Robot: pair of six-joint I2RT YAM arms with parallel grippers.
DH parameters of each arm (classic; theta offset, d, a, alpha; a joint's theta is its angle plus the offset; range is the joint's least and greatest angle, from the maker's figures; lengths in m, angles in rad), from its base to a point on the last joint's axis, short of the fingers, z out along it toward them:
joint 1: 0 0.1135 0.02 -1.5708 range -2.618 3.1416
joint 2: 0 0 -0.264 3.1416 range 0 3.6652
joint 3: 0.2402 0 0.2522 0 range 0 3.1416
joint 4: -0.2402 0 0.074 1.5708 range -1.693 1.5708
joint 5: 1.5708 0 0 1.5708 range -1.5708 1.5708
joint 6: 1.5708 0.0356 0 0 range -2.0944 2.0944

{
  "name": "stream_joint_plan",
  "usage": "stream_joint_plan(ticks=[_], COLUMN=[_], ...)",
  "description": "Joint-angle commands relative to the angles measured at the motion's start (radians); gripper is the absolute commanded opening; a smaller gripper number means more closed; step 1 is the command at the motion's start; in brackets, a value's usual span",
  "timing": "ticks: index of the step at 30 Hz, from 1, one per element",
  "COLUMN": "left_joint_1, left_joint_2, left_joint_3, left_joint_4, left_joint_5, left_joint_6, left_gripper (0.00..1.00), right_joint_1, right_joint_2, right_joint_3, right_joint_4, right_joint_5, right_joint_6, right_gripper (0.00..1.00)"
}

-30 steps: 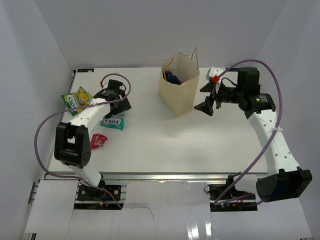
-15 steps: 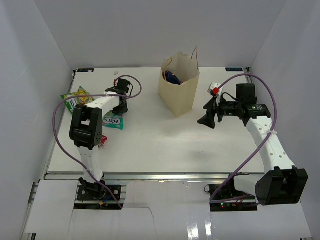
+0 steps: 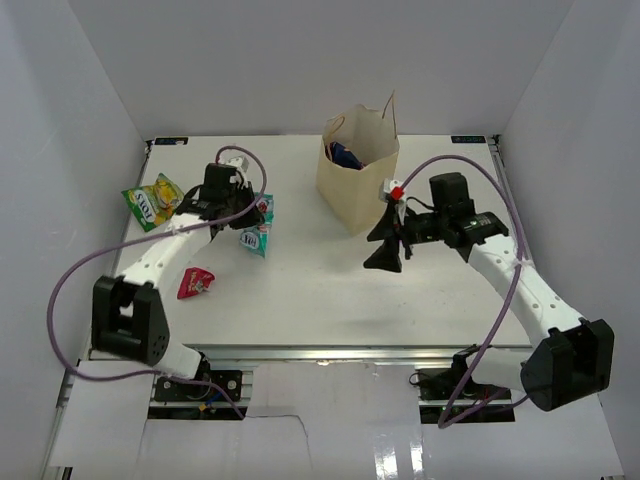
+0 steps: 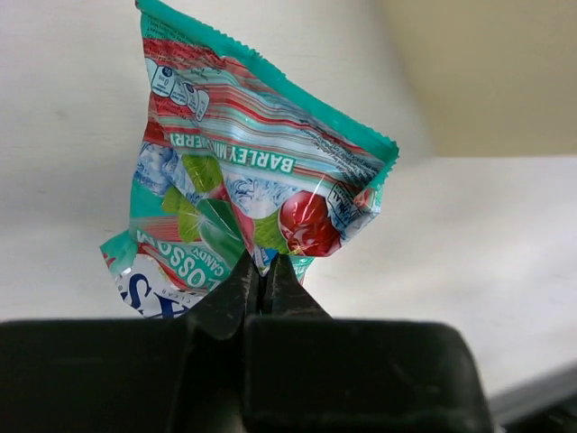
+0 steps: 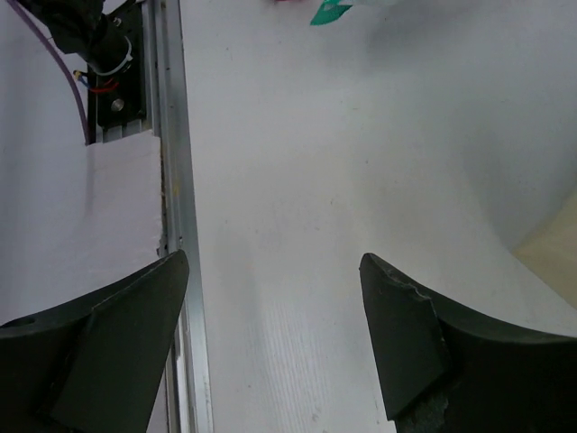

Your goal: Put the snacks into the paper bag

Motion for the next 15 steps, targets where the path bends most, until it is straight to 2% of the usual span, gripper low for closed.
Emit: stream_joint_plan(ticks=[1,2,3,4,6,10,15], left_joint_1=[-0.003,-0.003,-0.003,-0.004,-0.006,-0.01,-0.012], left_joint_2=[-0.242,-0.279,-0.313,-0.371,-0.42,-0.505,-0.542], left_joint_3=[-0.105,-0.185,-0.223,-0.26,-0.363,-0.452,-0.452], left_joint_4=[0.177,0.206,0.227,0.278,0.327,0.41,0.407], left_joint_5=[0.254,0.264,0.273,0.279,0.276,0.224,0.216], left_joint_6=[-0.189,-0.251,-0.383,-0.452,-0.625,-0.785,-0.81], left_gripper=[0.0,0.0,0.0,0.0,0.0,0.0,0.0], right_joint_1=[0.164,0.21,0.251,0.345,0.463,0.578,0.635], right_joint_2=[-0.022,-0.03,-0.03,-0.024,0.03,0.154,0.312], right_joint_3=[-0.043,-0.057,-0.083,-0.091,-0.051,0.079,0.211], right_joint_4=[0.266,0.324,0.385,0.489,0.524,0.538,0.512], right_joint_5=[0.174,0.242,0.415,0.514,0.7,0.83,0.946], right_joint_6=[0.208,0.243,0.342,0.404,0.487,0.661,0.815], right_gripper=[0.82,0.84,0.95,0.98,0.9,0.9,0.9])
